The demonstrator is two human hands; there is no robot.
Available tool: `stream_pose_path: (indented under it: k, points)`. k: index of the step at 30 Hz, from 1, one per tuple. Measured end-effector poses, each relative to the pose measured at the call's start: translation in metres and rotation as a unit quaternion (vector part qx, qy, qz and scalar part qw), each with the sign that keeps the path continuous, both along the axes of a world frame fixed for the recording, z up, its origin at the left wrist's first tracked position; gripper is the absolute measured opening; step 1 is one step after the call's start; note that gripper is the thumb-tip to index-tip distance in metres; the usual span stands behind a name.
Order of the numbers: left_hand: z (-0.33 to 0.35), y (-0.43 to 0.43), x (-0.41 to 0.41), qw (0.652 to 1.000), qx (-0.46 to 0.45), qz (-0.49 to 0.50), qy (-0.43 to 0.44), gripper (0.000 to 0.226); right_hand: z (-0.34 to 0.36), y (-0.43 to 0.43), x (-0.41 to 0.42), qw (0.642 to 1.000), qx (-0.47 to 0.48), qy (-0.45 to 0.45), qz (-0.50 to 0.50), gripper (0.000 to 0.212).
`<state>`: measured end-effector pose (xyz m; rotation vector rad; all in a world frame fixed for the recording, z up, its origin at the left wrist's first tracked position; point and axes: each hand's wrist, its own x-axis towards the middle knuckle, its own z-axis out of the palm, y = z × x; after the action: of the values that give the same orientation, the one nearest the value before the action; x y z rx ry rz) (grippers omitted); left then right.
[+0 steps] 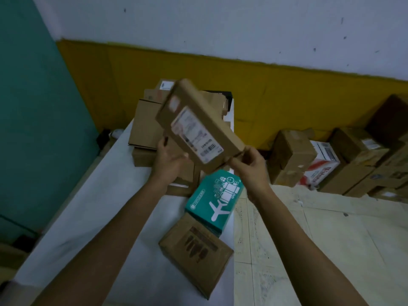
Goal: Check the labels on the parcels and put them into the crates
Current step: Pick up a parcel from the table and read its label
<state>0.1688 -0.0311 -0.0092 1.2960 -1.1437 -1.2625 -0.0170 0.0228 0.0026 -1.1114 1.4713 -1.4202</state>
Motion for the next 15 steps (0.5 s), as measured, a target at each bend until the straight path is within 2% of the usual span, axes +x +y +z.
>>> stream_pose_path:
  k: [1,3,5,7,9,11,15]
  points:
    - [-0.001,0.001,0.002,0.996,-0.028,0.014,-0.087,0.085,0.008,-0.002,0.000,0.998,-0.045,0.053,-0.006,0.026]
    - [0.001,0.006,0.006,0.965,-0.107,0.035,-0.238,0.101,0.023,-0.004,-0.002,0.978,-0.108,0.179,0.014,0.029]
    - [0.005,0.008,0.008,0.926,-0.186,0.058,-0.325,0.110,0.034,-0.005,-0.005,0.938,-0.140,0.314,0.034,0.031]
    - [0.010,0.007,0.007,0.903,-0.232,0.034,-0.359,0.106,0.043,-0.008,-0.006,0.919,-0.164,0.354,0.061,0.035]
    - [0.012,0.003,0.006,0.917,-0.228,-0.047,-0.324,0.083,0.054,-0.010,-0.003,0.931,-0.160,0.312,0.103,0.038]
    - [0.012,0.002,0.006,0.946,-0.183,-0.116,-0.240,0.053,0.065,-0.013,0.000,0.936,-0.153,0.288,0.128,0.040]
    - [0.014,0.005,0.004,0.975,-0.130,-0.130,-0.124,0.029,0.073,-0.022,-0.002,0.903,-0.172,0.390,0.062,0.050]
